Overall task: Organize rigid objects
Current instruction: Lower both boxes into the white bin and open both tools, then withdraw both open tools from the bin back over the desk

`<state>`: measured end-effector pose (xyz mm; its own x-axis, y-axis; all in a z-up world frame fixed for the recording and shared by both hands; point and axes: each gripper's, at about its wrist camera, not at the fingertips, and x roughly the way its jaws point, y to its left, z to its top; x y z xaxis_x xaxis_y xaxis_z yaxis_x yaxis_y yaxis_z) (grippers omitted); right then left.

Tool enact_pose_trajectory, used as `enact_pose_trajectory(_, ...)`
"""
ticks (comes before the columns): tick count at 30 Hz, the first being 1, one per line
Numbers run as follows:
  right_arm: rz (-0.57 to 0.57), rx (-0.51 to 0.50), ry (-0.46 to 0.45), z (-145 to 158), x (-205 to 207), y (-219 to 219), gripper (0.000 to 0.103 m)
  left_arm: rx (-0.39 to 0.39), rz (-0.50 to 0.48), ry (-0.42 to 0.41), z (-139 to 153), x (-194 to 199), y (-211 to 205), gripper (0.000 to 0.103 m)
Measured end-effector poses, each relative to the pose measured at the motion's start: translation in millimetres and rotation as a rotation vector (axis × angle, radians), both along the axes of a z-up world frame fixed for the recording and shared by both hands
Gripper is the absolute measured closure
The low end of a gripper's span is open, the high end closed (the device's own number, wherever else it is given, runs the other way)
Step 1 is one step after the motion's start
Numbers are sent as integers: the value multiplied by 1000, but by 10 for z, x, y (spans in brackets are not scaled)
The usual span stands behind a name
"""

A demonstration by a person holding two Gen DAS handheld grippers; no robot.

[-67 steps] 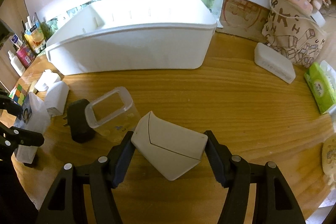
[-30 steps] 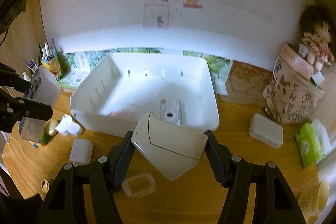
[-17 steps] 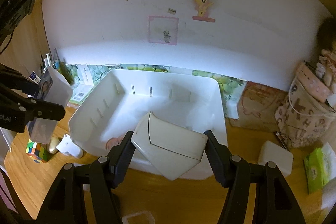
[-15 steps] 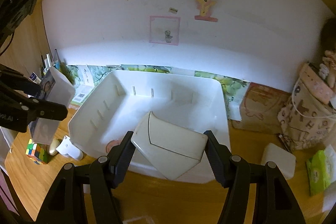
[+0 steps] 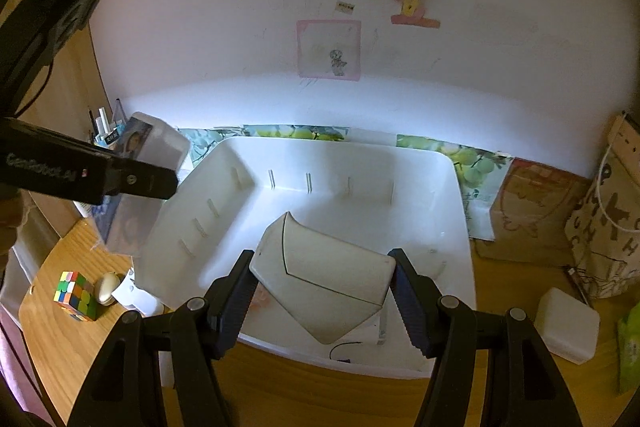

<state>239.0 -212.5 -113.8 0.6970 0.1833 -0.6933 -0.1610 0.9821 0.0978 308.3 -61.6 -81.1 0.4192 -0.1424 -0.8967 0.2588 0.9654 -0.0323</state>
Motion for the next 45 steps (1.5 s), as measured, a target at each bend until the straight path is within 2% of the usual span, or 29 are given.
enact_pose_trajectory(15,46,68,35,-170,115,28,37,-65,34,-48,-156,116,-62,37)
enact_pose_trajectory(26,48,85,85,-300,211,17,36,-48,60,-26,-249,199,-46,36)
enact_pose_trajectory(27,46,87,87,-304,214,12,34,-43,58,-26,-253,202,-49,34)
enact_pose_trajectory(29,42,95,84,-298,210,1,28,-46,60,-33,-240,196,-49,25)
enact_pose_trajectory(31,40,100,85,-291,203,-6,26,-55,61,-40,-222,192,-42,22)
enact_pose_trajectory(45,30,98,46,-78,100,-13,24,-63,82,-97,-18,52,64,22)
